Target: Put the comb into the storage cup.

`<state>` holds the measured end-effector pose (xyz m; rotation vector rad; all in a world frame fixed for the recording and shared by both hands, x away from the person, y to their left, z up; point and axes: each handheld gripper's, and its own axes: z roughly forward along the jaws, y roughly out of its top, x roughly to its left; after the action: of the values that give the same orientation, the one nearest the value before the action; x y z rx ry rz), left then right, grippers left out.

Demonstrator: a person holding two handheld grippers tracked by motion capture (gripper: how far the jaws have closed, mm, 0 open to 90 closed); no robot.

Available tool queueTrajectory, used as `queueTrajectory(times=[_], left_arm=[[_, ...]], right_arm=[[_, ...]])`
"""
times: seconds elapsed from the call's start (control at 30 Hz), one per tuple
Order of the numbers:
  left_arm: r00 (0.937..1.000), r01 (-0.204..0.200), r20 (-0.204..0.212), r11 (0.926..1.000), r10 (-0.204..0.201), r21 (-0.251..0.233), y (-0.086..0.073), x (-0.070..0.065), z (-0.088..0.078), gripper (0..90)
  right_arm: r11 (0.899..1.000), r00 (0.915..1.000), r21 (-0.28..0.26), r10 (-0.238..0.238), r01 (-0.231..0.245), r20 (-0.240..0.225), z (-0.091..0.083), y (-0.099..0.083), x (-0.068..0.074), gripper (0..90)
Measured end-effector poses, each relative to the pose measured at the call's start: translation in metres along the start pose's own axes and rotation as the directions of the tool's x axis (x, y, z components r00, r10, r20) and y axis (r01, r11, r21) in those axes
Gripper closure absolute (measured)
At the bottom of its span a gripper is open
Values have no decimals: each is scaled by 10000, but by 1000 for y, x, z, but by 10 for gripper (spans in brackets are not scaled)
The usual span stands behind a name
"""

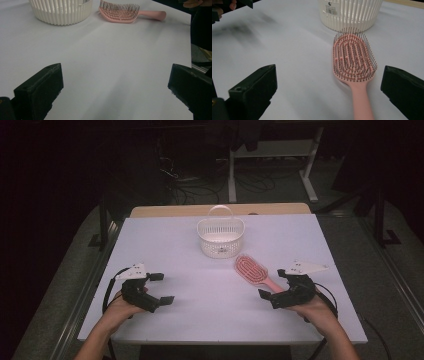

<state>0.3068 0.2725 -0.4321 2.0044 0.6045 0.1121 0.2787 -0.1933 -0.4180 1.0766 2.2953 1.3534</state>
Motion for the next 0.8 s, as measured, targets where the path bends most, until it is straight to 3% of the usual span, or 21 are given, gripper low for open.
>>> queueTrajectory(times=[0.8], left_arm=[[10000,36,26,9999,-36,-96,-1,0,-1,0]], right_arm=[[9996,9999,233,-162,163,-61,5,16,-6,3]])
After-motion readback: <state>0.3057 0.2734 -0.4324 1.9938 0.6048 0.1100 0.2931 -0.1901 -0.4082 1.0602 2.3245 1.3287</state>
